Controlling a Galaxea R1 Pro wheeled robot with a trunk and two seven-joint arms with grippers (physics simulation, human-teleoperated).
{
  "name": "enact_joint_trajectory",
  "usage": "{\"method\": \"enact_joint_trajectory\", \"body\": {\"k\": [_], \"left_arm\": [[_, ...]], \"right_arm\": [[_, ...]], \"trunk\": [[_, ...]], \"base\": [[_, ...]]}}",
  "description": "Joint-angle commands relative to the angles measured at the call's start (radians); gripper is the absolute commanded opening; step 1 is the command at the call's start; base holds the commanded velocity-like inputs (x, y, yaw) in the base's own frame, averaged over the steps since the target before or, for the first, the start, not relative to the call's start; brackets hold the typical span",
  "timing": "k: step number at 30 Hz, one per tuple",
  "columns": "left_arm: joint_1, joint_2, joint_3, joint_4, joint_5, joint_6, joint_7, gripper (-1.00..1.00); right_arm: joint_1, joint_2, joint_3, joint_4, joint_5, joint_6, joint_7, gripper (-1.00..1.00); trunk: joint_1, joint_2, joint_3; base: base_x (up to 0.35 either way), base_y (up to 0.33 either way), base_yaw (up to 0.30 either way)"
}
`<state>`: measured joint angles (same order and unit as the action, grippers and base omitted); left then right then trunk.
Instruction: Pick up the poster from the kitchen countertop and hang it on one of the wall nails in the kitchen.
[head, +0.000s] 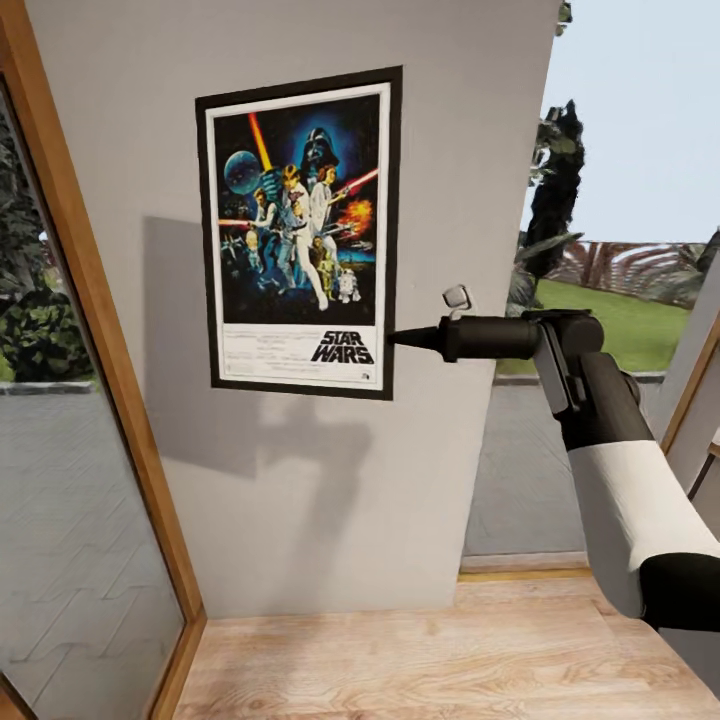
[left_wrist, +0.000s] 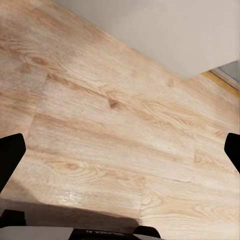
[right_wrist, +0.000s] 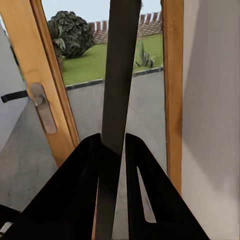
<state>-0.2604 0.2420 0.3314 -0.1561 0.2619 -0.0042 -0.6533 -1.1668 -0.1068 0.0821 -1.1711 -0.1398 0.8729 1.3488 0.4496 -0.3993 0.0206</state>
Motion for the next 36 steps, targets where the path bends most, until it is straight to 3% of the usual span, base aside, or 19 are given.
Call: {"method": "enact_joint_trajectory", "body": {"k": [1,15,17,18,36], "left_arm": [[0.000,0.000,-0.002,0.001,0.005,0.000,-0.003,1.00],[0.000,0.000,-0.002,0.001,0.005,0.000,-0.003,1.00],[0.000,0.000,-0.002,0.001,0.005,0.000,-0.003,1.00],[0.000,0.000,-0.002,0.001,0.005,0.000,-0.003,1.00],[0.000,0.000,-0.002,0.001,0.005,0.000,-0.003,1.00]], "right_arm": [[-0.002,-0.001,0.004,0.000,-0.007,0.009,0.000,-1.00],[-0.004,-0.007,0.005,-0.003,-0.015,0.005,0.010,-1.00],[-0.004,-0.007,0.005,-0.003,-0.016,0.004,0.021,-1.00],[-0.004,-0.007,0.005,-0.004,-0.015,-0.008,0.062,-1.00],[-0.004,-0.007,0.005,-0.005,-0.015,-0.017,0.075,-1.00]], "trunk": [[0.000,-0.001,0.000],[0.000,-0.001,0.000],[0.000,-0.001,0.000],[0.000,-0.001,0.000],[0.000,-0.001,0.000]], "base": [[0.000,0.000,0.000],[0.000,0.000,0.000],[0.000,0.000,0.000],[0.000,0.000,0.000],[0.000,0.000,0.000]]}}
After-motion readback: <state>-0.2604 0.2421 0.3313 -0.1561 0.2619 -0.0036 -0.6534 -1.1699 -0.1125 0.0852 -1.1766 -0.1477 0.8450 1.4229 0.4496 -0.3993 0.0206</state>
